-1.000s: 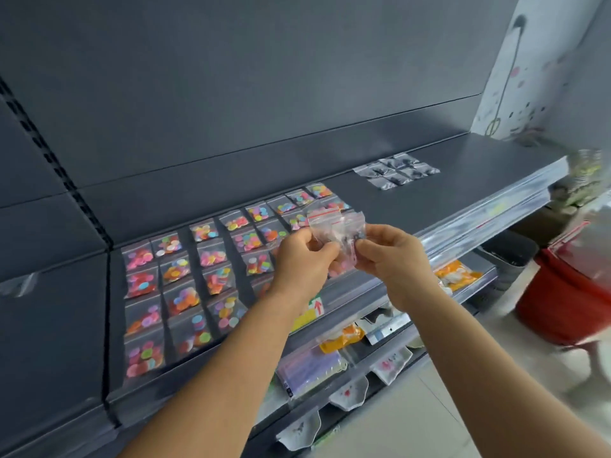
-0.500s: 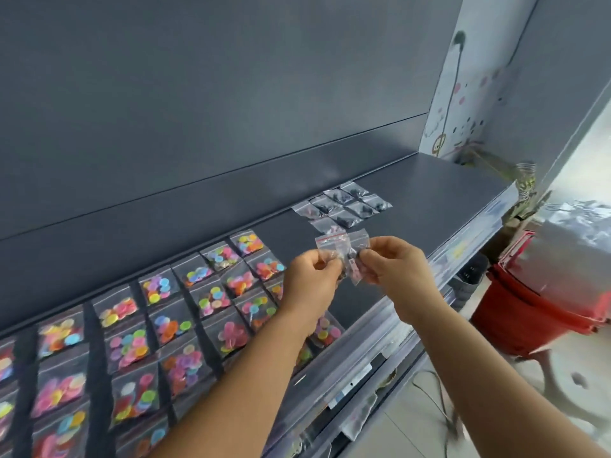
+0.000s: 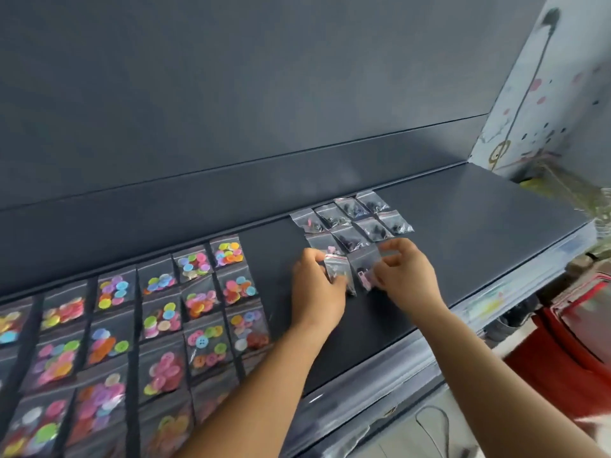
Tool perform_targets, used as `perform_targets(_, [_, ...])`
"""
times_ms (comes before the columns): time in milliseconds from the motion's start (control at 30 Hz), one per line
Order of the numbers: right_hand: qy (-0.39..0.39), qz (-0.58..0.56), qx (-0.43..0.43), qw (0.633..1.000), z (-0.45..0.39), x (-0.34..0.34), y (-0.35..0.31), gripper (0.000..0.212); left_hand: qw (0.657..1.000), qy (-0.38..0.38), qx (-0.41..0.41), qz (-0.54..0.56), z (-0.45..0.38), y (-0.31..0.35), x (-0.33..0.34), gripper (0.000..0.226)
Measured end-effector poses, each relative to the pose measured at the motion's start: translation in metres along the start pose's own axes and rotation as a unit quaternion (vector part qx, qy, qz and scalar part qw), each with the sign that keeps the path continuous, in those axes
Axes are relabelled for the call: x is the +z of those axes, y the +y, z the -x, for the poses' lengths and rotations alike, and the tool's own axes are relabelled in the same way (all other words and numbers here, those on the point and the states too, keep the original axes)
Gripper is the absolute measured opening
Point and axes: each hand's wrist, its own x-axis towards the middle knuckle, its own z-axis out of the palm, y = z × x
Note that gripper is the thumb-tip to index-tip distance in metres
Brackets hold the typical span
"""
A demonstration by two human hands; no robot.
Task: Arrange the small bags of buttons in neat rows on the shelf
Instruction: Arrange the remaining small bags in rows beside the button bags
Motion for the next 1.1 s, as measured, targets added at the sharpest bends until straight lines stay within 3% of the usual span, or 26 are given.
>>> perform_targets(233, [-0.072, 0.137, -0.147, 0.977, -0.028, -0.016, 0.02, 0.018, 0.97, 0.051, 0.027, -0.236, 0.01, 0.024, 0.022, 0.012])
perform_targets(300, [-0.086, 0.15, -0.215, 0.961, -0.029, -0.021, 0.024, 0.015, 0.955, 0.066, 0.086, -0.275, 0.014, 0.023, 0.022, 0.017])
perform_targets(367, [-0.114, 0.16, -0.296, 0.935, -0.028, -0.025, 0.028, 0.016, 0.938, 0.041, 0.152, -0.308, 0.019, 0.018, 0.022, 0.021])
perform_targets(433, [-0.146, 0.181, -0.335, 0.913, -0.029, -0.026, 0.033, 0.018, 0.931, -0.03, 0.144, -0.335, 0.024, 0.016, 0.021, 0.031])
perform_targets(533, [-0.154, 0.183, -0.334, 0.912, -0.031, -0.027, 0.036, 0.019, 0.929, -0.076, 0.107, -0.345, 0.03, 0.014, 0.021, 0.042])
perform_targets(1100, [-0.175, 0.195, -0.373, 0.89, -0.038, -0.035, 0.033, 0.022, 0.918, -0.053, 0.092, -0.383, 0.036, 0.024, 0.042, 0.046])
